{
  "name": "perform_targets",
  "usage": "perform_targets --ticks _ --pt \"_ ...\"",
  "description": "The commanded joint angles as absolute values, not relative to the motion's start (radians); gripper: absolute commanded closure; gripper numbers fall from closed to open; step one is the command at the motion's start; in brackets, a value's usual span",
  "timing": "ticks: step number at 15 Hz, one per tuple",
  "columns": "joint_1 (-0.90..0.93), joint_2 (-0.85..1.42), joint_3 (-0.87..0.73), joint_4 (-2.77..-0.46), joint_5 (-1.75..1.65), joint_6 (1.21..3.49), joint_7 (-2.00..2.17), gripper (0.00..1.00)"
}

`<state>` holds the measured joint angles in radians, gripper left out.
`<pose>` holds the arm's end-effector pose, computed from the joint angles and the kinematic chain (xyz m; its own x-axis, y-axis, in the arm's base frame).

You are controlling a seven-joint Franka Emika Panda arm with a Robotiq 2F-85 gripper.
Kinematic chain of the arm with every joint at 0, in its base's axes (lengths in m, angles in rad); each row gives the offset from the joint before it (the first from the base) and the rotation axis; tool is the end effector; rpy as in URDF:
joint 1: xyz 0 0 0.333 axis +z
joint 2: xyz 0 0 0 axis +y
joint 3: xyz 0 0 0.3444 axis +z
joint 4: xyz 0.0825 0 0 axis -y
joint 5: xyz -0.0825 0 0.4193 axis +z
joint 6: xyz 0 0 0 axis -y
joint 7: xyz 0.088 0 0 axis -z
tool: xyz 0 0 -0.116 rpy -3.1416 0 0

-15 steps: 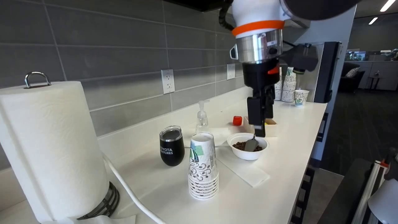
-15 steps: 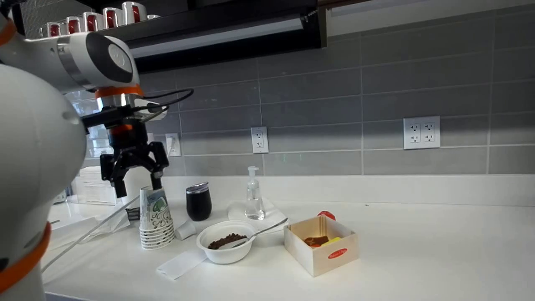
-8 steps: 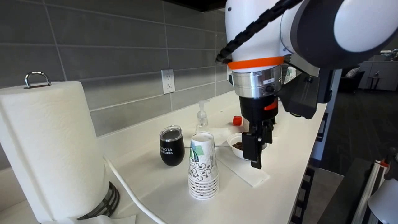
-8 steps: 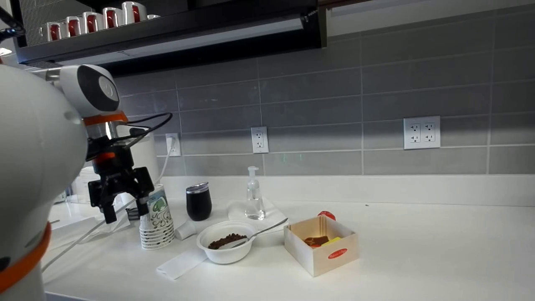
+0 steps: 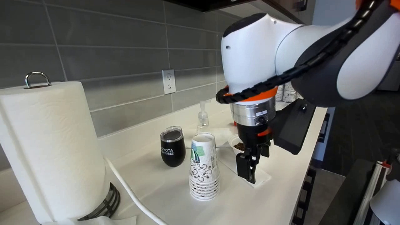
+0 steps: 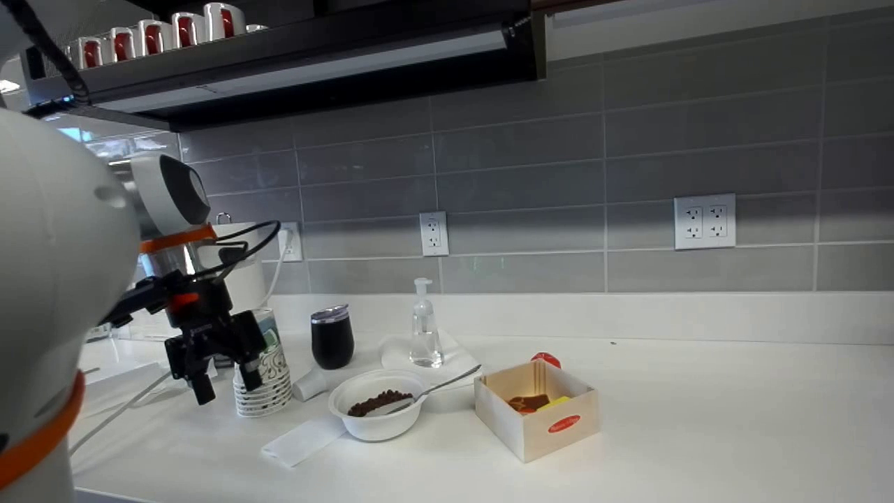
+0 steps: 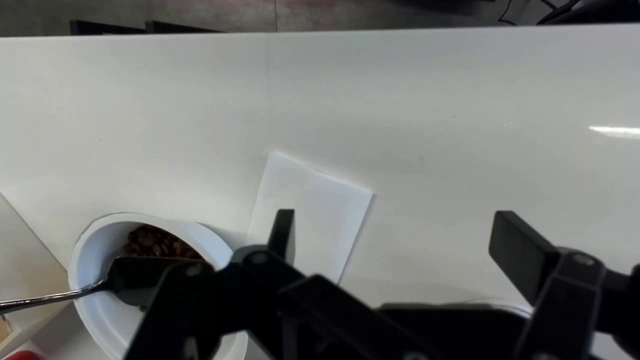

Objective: Fold the napkin on the right side of the paper cups halfway and put the orange ball in the wooden box

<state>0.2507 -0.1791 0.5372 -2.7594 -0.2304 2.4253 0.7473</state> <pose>0.2775 0.2597 0.2386 0.9775 0.2105 -0.0103 0.2044 -0.9353 0.2890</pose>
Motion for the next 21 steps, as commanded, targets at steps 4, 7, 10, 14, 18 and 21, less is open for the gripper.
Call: perform_targets --ticks 4,7,10,14,18,21 --pt "0.217 -0.021 0.46 -2.759 -0.55 2.56 0.982 0.0" --pt "0.194 0.033 0.44 -2.759 -0.645 2.597 1.034 0.0" --pt "0.189 0.082 0.418 -2.759 -0.714 2.627 1.07 0.01" --pt "0.197 0.114 0.395 -2.759 -0.779 2.635 1.112 0.4" --pt "0.2 0.124 0.394 -2.757 -0.825 2.648 1.154 0.69" --pt "0.199 0.136 0.392 -2.757 -0.861 2.655 1.187 0.94"
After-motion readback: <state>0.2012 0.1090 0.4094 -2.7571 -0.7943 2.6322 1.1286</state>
